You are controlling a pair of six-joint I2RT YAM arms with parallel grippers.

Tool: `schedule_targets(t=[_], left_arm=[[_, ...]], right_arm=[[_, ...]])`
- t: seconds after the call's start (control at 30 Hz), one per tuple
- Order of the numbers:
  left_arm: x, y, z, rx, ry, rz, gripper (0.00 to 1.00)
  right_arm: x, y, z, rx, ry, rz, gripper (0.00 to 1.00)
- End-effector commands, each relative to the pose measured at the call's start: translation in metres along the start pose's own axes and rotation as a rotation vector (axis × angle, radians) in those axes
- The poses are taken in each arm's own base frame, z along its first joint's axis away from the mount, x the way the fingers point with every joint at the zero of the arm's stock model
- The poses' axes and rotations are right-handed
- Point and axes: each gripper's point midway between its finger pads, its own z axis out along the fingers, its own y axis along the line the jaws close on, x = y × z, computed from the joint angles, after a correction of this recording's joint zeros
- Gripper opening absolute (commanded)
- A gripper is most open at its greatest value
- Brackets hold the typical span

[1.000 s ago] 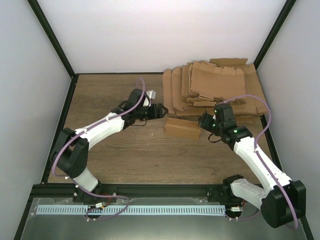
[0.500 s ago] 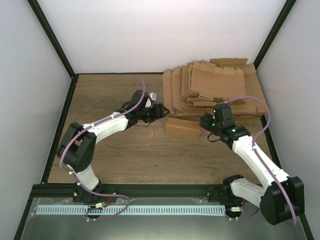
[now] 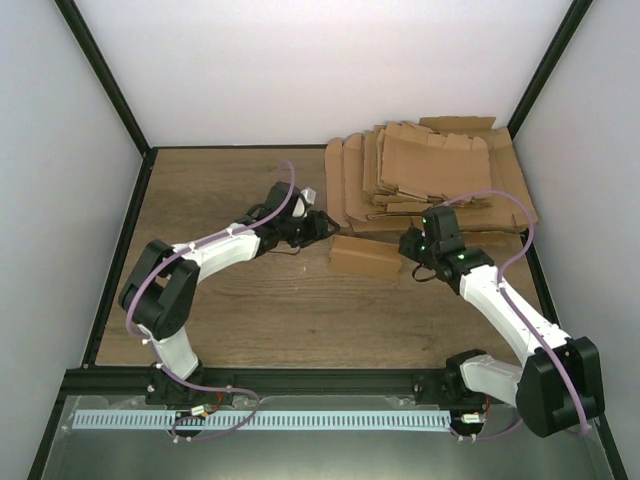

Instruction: Fold the paper box

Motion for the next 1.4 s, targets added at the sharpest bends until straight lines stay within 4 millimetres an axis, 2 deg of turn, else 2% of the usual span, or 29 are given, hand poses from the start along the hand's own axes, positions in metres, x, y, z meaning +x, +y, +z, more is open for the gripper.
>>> schedule_targets(t=[0.0, 0.2, 0.33, 0.57, 0.77, 0.97, 1.23, 1.37], left_arm=[[-0.004, -0.004, 0.008, 0.017, 0.001, 0.028, 0.50], [0.000, 0.000, 0.014, 0.013, 0.016, 0.027, 0.44], [0.002, -0.001, 0.015, 0.015, 0.024, 0.030, 0.35], [0.008, -0.001, 0.016, 0.011, 0.036, 0.031, 0.34], [0.017, -0.003, 0.021, 0.009, 0.054, 0.038, 0.27], [0.022, 0.005, 0.024, -0.018, 0.053, 0.044, 0.25], [0.038, 0.025, 0.031, -0.061, 0.053, 0.063, 0.22], [0.045, 0.031, 0.033, -0.089, 0.040, 0.095, 0.20]], right_arm=[[-0.009, 0.001, 0.004, 0.003, -0.024, -0.011, 0.41], [-0.002, 0.000, 0.006, -0.006, -0.004, -0.021, 0.38], [0.005, -0.001, 0.008, -0.014, 0.017, -0.022, 0.36], [0.017, -0.001, 0.012, -0.040, 0.054, -0.013, 0.33], [0.025, -0.005, 0.015, -0.039, 0.071, -0.005, 0.22], [0.036, -0.013, 0.020, -0.028, 0.090, -0.001, 0.12], [0.055, -0.029, 0.029, 0.005, 0.120, -0.001, 0.11], [0.057, -0.032, 0.030, 0.014, 0.124, -0.006, 0.12]])
